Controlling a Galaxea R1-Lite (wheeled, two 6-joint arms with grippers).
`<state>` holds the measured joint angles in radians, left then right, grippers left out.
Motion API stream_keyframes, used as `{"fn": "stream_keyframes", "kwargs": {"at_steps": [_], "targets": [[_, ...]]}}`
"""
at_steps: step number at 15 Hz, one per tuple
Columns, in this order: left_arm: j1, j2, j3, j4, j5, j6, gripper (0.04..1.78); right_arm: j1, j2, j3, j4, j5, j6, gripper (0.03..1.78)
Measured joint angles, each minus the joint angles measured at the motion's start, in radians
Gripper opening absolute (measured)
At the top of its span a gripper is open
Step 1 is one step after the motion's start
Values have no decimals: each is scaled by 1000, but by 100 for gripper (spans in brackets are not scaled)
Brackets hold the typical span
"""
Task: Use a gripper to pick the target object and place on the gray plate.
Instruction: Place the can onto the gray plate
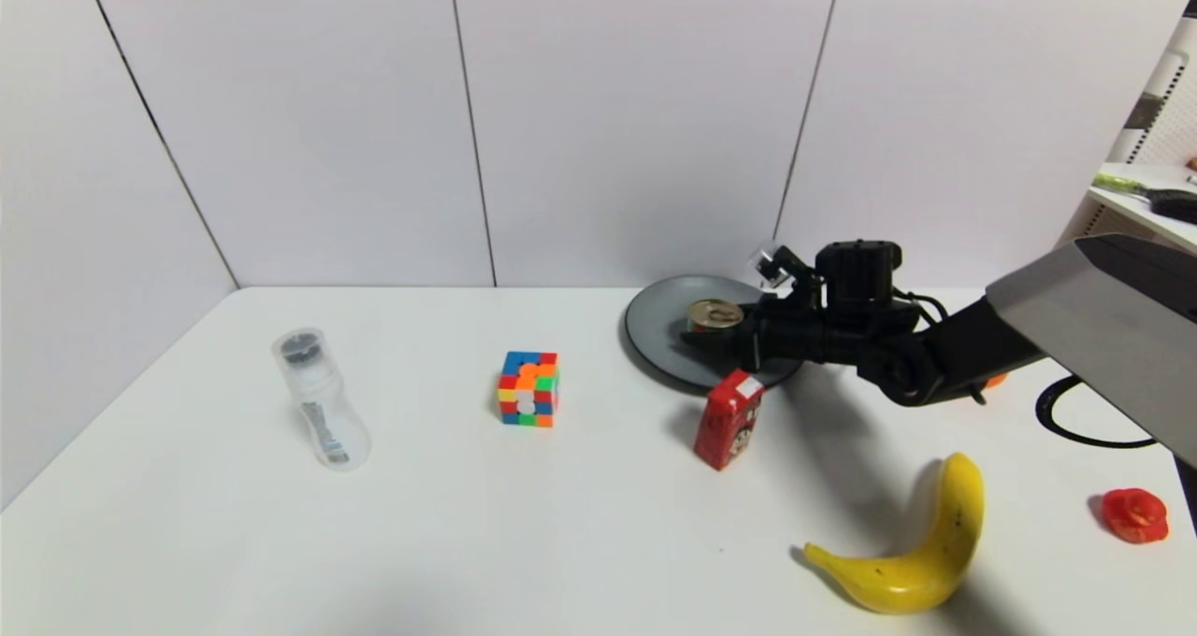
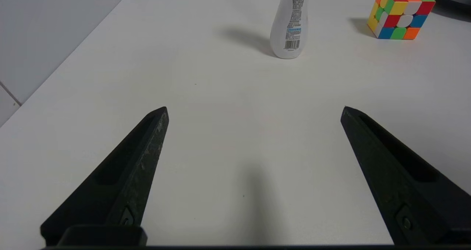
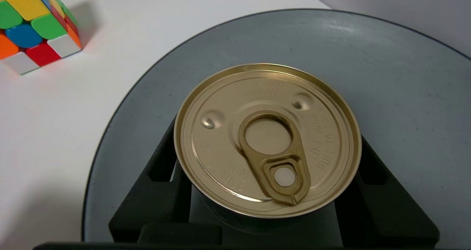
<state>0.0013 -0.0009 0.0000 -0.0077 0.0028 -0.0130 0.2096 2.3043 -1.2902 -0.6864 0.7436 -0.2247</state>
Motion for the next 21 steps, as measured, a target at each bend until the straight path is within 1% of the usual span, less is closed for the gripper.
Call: {"fn": "stream_keyframes", "kwargs": {"at_steps": [5, 11, 21], "targets": [[0, 0, 0, 0, 0, 0, 169, 0, 15, -19, 1, 1, 0, 102], [0, 0, 0, 0, 0, 0, 169, 3, 15, -19, 4, 3, -11, 102], [0, 0, 0, 0, 0, 0, 169, 5, 9, -13, 7, 1, -11, 102]]}}
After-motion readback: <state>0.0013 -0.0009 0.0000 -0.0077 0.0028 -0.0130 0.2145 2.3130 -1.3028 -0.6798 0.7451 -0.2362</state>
